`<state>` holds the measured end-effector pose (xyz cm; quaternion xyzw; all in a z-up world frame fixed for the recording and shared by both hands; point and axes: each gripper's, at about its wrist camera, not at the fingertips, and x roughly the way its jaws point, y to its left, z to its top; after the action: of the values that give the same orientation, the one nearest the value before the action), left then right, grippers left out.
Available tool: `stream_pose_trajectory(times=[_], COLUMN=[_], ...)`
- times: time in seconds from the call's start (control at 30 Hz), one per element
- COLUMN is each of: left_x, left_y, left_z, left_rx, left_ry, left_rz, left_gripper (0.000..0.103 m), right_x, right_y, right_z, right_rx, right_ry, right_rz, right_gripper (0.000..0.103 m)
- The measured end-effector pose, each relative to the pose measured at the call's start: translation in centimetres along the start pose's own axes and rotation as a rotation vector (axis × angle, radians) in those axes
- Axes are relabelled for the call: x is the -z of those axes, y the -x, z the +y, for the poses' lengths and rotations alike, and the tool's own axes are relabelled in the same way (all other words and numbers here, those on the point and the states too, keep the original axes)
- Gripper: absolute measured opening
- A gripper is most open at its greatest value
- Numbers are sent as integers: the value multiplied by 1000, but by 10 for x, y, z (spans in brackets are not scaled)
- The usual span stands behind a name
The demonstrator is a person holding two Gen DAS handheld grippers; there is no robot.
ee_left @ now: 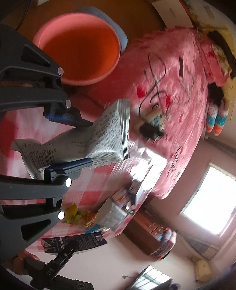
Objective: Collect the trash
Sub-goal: 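Carry both items over the orange bucket and open both tools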
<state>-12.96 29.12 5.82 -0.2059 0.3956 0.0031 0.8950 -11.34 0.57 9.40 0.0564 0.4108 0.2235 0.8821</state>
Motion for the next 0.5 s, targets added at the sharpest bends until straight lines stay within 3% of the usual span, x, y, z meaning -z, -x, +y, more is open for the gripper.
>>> stream_pose_trajectory(times=[0.27, 0.5], left_x=[-5, 2], left_y=[24, 13], left_z=[78, 142], left_rx=[-134, -232], left_ry=[109, 196], left_rz=[-68, -48], left_gripper=[37, 37], right_x=[-24, -28], right_y=[-62, -127], right_z=[111, 190], right_rx=[-219, -322], right_ry=[151, 247], right_rz=[105, 199], right_gripper=[67, 67])
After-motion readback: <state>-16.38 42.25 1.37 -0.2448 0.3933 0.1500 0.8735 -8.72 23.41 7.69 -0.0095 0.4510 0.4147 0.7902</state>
